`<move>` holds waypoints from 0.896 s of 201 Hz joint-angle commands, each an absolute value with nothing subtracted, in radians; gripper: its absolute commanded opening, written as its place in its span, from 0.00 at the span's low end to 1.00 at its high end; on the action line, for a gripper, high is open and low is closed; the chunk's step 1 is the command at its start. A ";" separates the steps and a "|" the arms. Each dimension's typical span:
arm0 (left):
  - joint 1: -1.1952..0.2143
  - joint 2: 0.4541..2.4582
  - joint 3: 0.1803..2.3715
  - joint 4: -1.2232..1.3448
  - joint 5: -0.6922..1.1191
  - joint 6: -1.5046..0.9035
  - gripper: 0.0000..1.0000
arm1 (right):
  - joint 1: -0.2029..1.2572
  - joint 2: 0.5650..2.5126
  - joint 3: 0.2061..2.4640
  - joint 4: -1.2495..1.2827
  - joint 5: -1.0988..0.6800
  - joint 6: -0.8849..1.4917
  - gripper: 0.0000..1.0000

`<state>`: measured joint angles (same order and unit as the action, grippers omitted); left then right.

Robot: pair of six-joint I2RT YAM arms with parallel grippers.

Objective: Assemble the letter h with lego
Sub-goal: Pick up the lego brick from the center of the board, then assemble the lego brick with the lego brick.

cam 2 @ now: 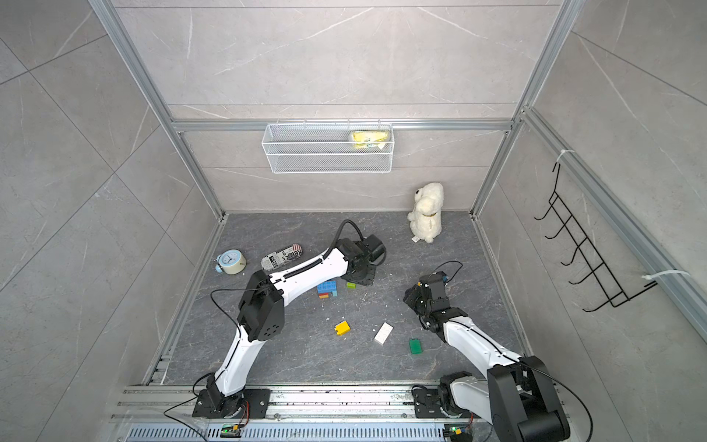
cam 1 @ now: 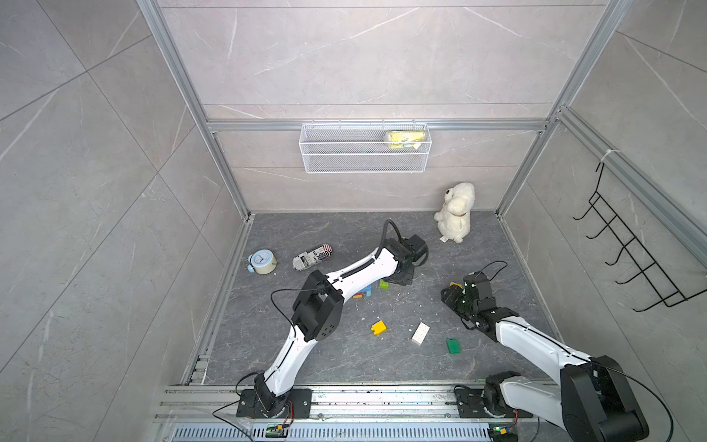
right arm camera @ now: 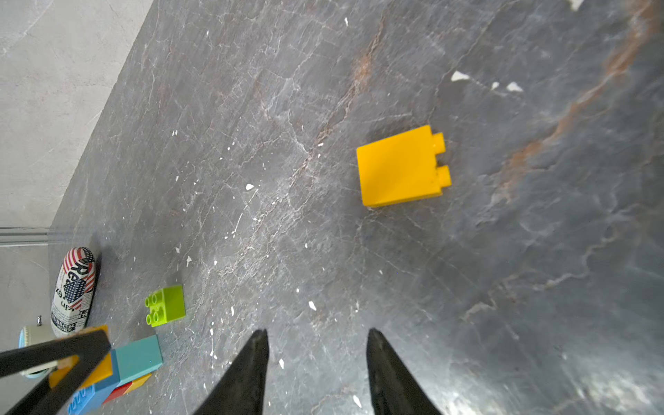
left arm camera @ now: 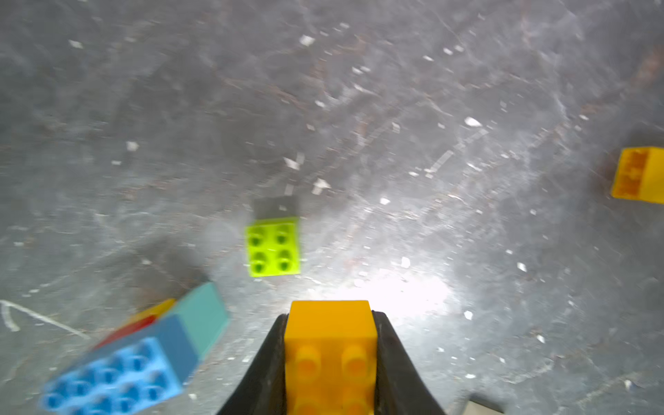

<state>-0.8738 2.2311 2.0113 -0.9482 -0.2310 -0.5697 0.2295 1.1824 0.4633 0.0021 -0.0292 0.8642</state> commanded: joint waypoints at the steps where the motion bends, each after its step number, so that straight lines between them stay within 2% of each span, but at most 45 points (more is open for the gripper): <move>1: -0.827 2.212 1.969 -0.931 -0.223 -0.494 0.00 | 0.226 1.201 0.456 0.030 -0.060 0.841 0.47; 97: -0.776 2.239 1.917 -0.824 -0.106 -0.484 0.00 | 0.228 1.232 0.466 0.048 -0.093 0.828 0.47; 180: -0.777 2.272 1.888 -0.814 -0.099 -0.498 0.00 | 0.227 1.245 0.472 0.049 -0.099 0.825 0.47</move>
